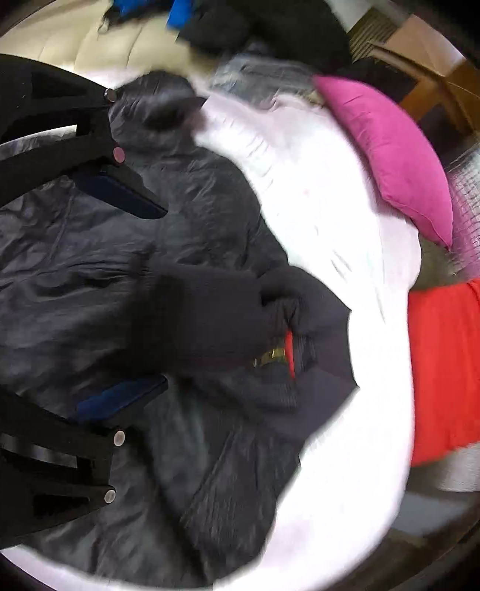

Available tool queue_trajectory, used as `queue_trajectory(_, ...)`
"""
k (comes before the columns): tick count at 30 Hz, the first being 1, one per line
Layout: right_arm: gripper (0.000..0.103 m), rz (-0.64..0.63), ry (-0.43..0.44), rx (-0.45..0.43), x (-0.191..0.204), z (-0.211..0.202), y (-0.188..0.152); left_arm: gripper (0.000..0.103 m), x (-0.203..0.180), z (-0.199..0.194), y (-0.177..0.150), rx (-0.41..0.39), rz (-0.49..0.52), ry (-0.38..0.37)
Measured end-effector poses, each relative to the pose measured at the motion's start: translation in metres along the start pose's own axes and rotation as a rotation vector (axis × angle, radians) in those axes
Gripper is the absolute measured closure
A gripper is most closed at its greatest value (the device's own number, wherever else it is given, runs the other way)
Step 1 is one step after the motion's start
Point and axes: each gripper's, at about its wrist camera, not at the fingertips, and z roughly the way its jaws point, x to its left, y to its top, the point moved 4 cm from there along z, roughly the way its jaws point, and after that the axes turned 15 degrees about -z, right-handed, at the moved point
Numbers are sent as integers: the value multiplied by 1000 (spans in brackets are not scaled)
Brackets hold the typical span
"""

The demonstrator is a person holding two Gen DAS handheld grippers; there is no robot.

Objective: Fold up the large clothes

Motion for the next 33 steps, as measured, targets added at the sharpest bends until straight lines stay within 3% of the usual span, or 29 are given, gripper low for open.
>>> queue_trajectory(4, 63, -11, -4, 14, 4, 5, 0, 20, 7, 8, 1, 16, -12, -36)
queue_trajectory(7, 63, -12, -5, 16, 6, 7, 0, 66, 20, 10, -5, 21, -23, -117)
queue_trajectory(10, 63, -35, -18, 11, 11, 7, -1, 77, 47, 1, -16, -2, -35, -186)
queue_trajectory(12, 63, -59, -31, 7, 16, 8, -4, 79, 69, -6, -26, -31, -24, -188)
queue_trajectory(16, 63, -108, -50, 9, 26, 10, -9, 79, 124, -15, -61, -38, -34, -239)
queue_trajectory(19, 63, -152, -79, 10, 33, 11, -13, 78, 162, -17, -97, 1, -38, -284)
queue_trajectory(21, 63, -174, -85, 18, 37, 12, -16, 70, 185, -13, -123, 53, -44, -312)
queue_trajectory(23, 63, -179, -77, 28, 39, 13, -18, 45, 206, -8, -141, 91, -73, -343)
queue_trajectory(24, 63, -182, -77, 31, 39, 13, -19, 41, 215, -9, -146, 102, -98, -359)
queue_trajectory(27, 63, -191, -79, 44, 41, 15, -21, 37, 237, -10, -152, 107, -182, -424)
queue_trajectory(29, 63, -193, -80, 50, 42, 18, -22, 29, 246, -11, -150, 105, -239, -484)
queue_trajectory(33, 63, -207, -81, 55, 46, 21, -23, 24, 252, -3, -147, 126, -308, -520)
